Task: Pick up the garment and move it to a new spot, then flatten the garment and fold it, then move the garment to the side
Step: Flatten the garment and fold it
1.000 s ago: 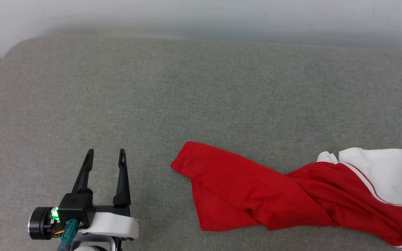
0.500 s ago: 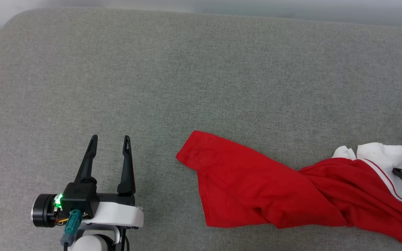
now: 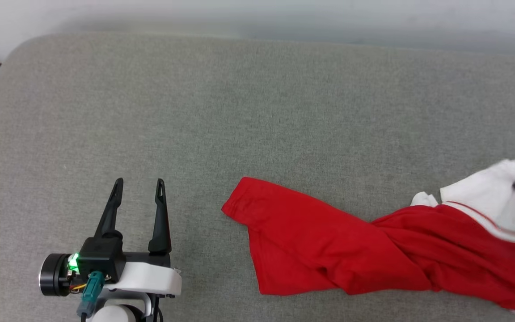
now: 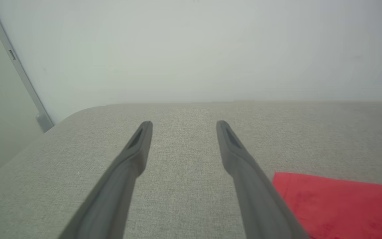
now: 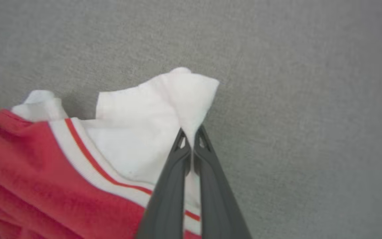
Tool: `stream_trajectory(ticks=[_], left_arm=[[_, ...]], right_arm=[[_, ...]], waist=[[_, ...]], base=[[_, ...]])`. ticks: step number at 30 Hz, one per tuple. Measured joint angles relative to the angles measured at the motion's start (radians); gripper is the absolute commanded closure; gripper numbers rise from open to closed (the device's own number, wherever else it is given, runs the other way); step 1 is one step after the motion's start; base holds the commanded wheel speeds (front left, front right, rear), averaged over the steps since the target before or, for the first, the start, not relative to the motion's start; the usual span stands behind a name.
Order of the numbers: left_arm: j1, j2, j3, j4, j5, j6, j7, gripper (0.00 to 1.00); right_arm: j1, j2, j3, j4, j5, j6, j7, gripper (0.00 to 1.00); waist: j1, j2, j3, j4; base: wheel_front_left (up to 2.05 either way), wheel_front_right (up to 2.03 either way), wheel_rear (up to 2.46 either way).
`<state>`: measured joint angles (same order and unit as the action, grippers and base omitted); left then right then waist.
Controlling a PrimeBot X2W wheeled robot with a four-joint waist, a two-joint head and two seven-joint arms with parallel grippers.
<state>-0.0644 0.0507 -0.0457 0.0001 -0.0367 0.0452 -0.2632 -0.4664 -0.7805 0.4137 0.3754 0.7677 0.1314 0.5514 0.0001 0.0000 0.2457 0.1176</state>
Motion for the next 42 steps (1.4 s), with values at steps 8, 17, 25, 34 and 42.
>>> stream_trajectory(ticks=[8,17,25,34,42], left_arm=[[0.045,0.0,0.012,0.002,0.0,0.0,0.0,0.0],[0.101,0.0,0.035,-0.012,0.006,0.004,0.0,0.0],[0.109,0.0,0.049,-0.028,0.012,-0.001,0.0,0.0],[0.086,0.0,0.021,-0.031,0.014,-0.006,0.0,0.0],[0.025,0.0,-0.015,-0.038,-0.007,0.008,0.0,0.0]], right_arm=[[-0.038,-0.063,-0.026,-0.168,0.011,0.0,-0.152,1.0],[0.083,-0.103,-0.212,-0.405,-0.015,0.0,-0.202,1.0],[0.225,-0.092,-0.454,-0.561,-0.074,0.0,-0.155,1.0],[0.164,-0.067,-0.344,-0.638,-0.077,0.0,-0.095,1.0],[-0.141,-0.006,-0.003,-0.542,-0.078,0.0,-0.051,1.0]], waist=[[0.0,0.0,-0.077,-0.005],[-0.0001,0.0,-0.143,-0.026],[-0.0002,0.0,-0.161,-0.045],[-0.0001,0.0,-0.14,-0.01],[0.0,0.0,-0.075,0.061]], base=[[0.0,0.0,0.0],[0.0,0.0,0.0],[0.0,0.0,0.0],[0.0,0.0,0.0],[0.0,0.0,0.0]])
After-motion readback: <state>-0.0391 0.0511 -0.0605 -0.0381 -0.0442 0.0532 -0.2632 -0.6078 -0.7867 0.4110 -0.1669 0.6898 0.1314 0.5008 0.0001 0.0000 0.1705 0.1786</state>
